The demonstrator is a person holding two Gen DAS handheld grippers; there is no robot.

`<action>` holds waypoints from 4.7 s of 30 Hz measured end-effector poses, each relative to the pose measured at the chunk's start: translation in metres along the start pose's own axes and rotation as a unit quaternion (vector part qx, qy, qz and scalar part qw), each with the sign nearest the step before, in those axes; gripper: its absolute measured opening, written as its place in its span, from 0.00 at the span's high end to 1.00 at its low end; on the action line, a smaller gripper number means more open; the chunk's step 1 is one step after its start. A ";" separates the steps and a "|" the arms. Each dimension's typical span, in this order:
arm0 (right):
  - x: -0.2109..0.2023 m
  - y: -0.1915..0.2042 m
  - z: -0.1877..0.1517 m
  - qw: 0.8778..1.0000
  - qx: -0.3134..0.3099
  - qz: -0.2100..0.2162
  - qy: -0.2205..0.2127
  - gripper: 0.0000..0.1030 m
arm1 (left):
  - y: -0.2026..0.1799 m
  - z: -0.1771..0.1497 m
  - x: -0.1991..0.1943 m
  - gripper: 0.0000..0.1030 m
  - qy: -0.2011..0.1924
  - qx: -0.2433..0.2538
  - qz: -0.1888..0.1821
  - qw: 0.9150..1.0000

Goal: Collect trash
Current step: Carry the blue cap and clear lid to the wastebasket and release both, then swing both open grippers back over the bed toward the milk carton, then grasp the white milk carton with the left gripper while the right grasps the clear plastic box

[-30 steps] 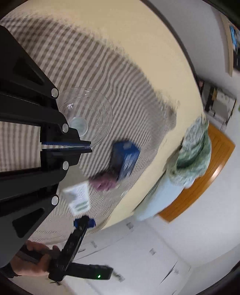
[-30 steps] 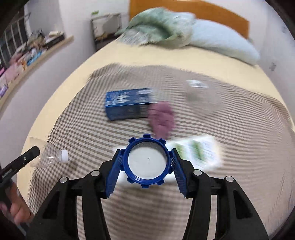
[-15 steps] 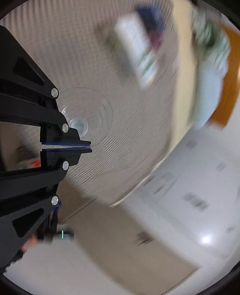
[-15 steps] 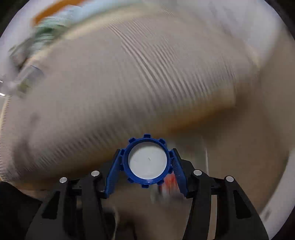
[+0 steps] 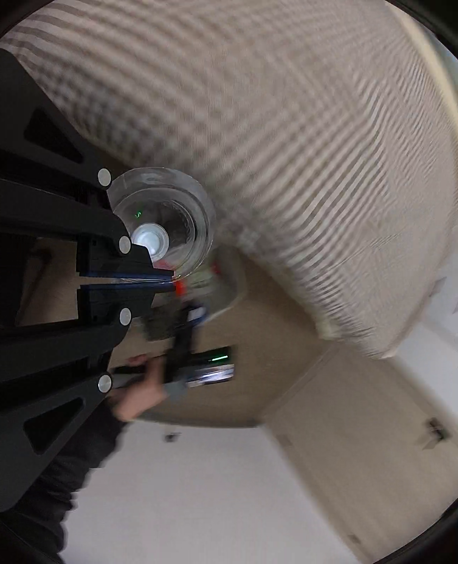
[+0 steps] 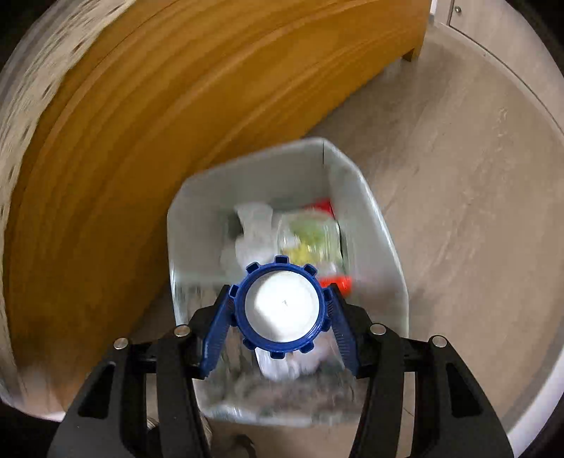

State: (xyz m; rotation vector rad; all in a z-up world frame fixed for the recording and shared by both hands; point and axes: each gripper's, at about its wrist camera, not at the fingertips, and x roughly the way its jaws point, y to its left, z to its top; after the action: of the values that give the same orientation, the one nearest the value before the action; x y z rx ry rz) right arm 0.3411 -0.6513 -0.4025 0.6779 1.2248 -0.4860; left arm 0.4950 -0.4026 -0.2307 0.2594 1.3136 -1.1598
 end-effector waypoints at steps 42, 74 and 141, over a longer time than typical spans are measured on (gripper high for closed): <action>-0.065 -0.071 -0.110 0.998 0.054 0.009 0.022 0.26 | -0.053 0.041 0.203 0.23 0.106 0.102 0.160 0.976; -0.295 0.131 -0.074 0.966 -0.137 -0.053 -0.212 0.26 | -0.019 -0.022 -0.165 0.23 -0.252 -0.013 0.156 0.955; -0.168 0.434 0.019 0.955 -0.129 0.184 -0.192 0.26 | 0.382 -0.056 -0.308 0.07 -0.273 -0.120 0.130 0.946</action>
State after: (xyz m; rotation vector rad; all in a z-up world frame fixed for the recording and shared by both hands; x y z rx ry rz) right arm 0.5982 -0.3588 -0.1467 0.5387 0.7531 -0.1309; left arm 0.8087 -0.0287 -0.1571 -0.0684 0.8823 -0.7607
